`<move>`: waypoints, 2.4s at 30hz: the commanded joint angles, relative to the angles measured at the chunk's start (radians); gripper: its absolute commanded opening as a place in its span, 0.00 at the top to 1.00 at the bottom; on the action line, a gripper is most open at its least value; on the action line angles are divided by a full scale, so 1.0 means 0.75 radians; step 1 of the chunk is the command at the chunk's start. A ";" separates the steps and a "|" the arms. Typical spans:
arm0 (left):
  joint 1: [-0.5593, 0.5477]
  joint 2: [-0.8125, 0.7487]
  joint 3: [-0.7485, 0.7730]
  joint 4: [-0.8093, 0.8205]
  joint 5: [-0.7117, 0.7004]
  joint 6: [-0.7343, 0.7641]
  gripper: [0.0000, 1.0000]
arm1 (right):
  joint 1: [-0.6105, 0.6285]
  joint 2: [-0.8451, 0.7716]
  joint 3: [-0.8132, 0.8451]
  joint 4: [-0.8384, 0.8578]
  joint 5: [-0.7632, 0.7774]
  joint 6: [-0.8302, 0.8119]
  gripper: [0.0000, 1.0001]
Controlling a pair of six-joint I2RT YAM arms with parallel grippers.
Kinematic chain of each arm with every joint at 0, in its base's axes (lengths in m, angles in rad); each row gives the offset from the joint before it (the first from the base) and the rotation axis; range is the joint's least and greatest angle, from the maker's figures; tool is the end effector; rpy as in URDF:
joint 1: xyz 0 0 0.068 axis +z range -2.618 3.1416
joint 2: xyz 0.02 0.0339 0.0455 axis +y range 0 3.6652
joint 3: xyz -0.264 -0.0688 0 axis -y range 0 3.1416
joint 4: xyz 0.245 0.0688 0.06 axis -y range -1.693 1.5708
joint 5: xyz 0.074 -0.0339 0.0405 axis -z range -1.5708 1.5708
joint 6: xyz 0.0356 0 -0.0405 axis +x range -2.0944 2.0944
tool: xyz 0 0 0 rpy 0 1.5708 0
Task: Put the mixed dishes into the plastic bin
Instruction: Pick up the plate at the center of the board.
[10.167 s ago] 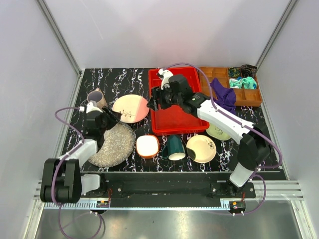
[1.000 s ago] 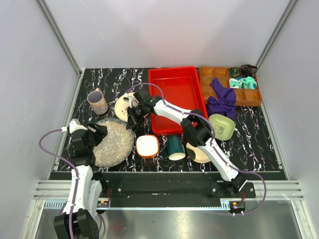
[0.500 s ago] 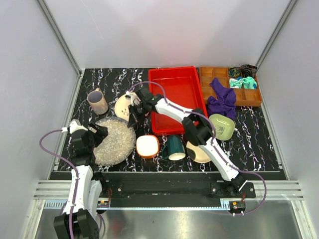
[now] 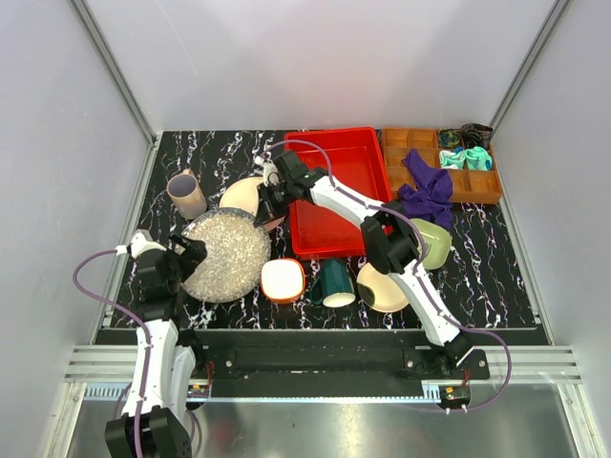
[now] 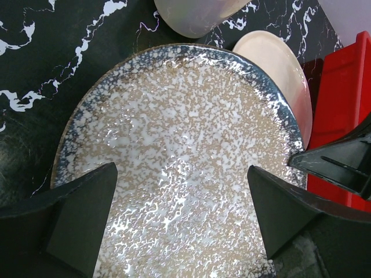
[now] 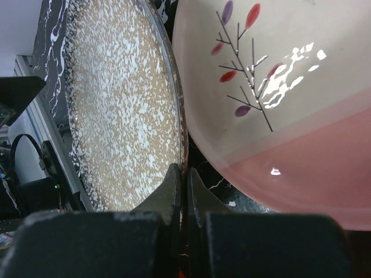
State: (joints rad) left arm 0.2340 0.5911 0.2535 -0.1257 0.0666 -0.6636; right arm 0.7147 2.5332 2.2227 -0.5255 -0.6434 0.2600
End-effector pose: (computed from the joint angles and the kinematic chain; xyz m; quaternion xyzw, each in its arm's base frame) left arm 0.1463 0.0324 0.1871 -0.3531 0.7735 -0.1397 0.5075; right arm 0.4067 0.3812 0.1706 -0.3102 0.8370 0.4203 0.1629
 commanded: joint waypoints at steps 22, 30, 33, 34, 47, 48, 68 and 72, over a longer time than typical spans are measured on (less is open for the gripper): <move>0.007 0.200 -0.066 0.164 -0.040 -0.144 0.01 | -0.135 -0.203 0.006 0.085 0.009 -0.007 1.00; 0.007 0.255 -0.105 0.268 -0.034 -0.228 0.02 | -0.161 -0.213 0.037 0.083 0.003 0.005 1.00; 0.007 0.318 -0.107 0.317 -0.023 -0.244 0.02 | -0.165 -0.218 0.031 0.085 -0.003 0.005 1.00; 0.007 0.349 -0.107 0.349 -0.021 -0.252 0.03 | -0.165 -0.218 0.029 0.085 -0.009 0.005 1.00; 0.009 0.596 -0.093 0.577 0.015 -0.312 0.24 | -0.168 -0.230 0.021 0.085 -0.022 0.015 1.00; 0.007 0.631 -0.095 0.591 0.022 -0.314 0.26 | -0.168 -0.226 0.025 0.083 -0.028 0.017 1.00; 0.003 0.911 -0.125 0.912 0.130 -0.357 0.53 | -0.165 -0.179 0.037 0.071 -0.120 0.042 1.00; 0.001 0.930 -0.129 0.941 0.144 -0.355 0.59 | -0.165 -0.169 0.037 0.067 -0.124 0.042 1.00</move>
State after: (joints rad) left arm 0.2401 1.2682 0.1761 0.5392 0.1104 -0.9245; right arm 0.5858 2.4878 2.1921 -0.5198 -0.6407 0.2668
